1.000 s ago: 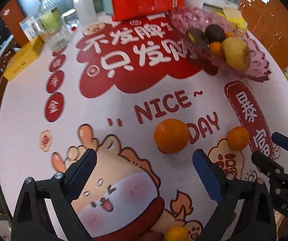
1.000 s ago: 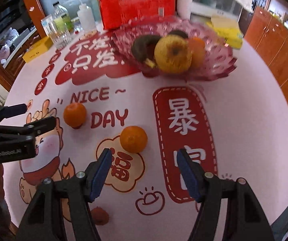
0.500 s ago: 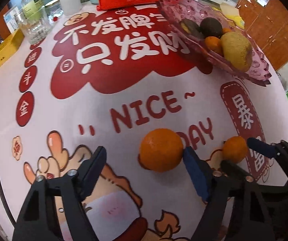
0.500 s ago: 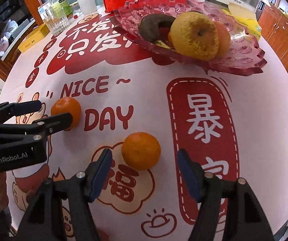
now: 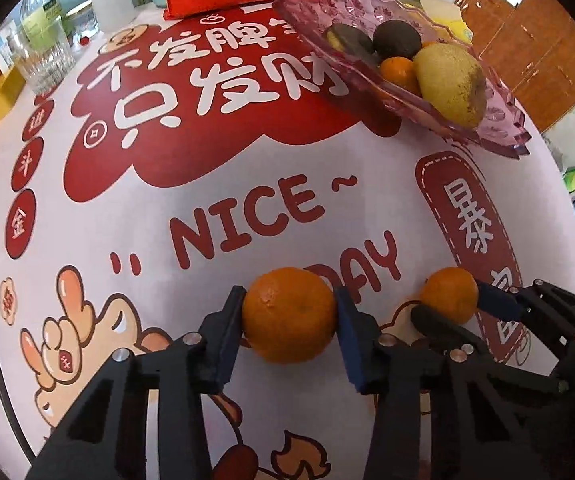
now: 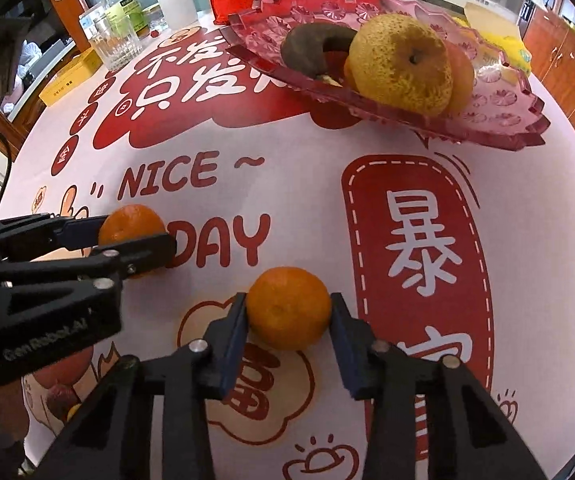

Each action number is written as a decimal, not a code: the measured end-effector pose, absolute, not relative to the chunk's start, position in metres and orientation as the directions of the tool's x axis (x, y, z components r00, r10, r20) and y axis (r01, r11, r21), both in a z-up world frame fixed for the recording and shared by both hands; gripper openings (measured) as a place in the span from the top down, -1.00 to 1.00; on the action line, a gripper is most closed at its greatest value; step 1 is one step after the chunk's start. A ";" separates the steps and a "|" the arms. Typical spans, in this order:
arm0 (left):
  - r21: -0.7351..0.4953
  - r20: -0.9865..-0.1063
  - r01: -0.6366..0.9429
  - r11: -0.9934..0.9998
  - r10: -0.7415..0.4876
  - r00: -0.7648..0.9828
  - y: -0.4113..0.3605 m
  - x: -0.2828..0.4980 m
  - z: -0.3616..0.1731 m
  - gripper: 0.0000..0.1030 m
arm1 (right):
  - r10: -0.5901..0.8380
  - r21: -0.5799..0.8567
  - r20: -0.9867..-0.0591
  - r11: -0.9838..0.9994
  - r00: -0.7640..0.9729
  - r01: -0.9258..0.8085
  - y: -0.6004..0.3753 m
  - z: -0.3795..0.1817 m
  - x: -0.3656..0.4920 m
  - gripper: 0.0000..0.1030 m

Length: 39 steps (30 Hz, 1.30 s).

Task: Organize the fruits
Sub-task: 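Grasp a tangerine with the left tool while the right tool grasps another tangerine, then carry both tangerines to the pink bowl and release them inside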

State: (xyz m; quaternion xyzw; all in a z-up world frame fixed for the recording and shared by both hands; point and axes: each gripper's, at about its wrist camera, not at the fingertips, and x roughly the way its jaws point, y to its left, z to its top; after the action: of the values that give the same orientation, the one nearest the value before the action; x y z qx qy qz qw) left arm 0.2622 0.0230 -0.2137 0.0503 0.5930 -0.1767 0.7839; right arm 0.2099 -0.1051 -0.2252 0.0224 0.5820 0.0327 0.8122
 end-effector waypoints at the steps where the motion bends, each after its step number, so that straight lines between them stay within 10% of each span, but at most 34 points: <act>1: -0.110 -0.949 0.339 0.934 -0.200 0.242 0.022 0.260 -0.212 0.20 | 0.083 0.078 -0.945 0.997 0.316 -0.026 -0.105 -0.225 0.209 0.24; 39: -0.089 -0.752 0.338 0.937 -0.286 0.594 -0.037 0.183 0.044 0.21 | 0.126 0.087 -0.734 0.992 0.668 -0.092 -0.220 0.018 0.147 0.25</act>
State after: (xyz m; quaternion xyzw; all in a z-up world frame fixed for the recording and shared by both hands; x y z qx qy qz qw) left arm 0.1832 -0.0369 0.0440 0.0314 0.4152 -0.1748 0.8922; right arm 0.1471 -0.2201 0.0179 0.0213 0.4031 0.0596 0.9130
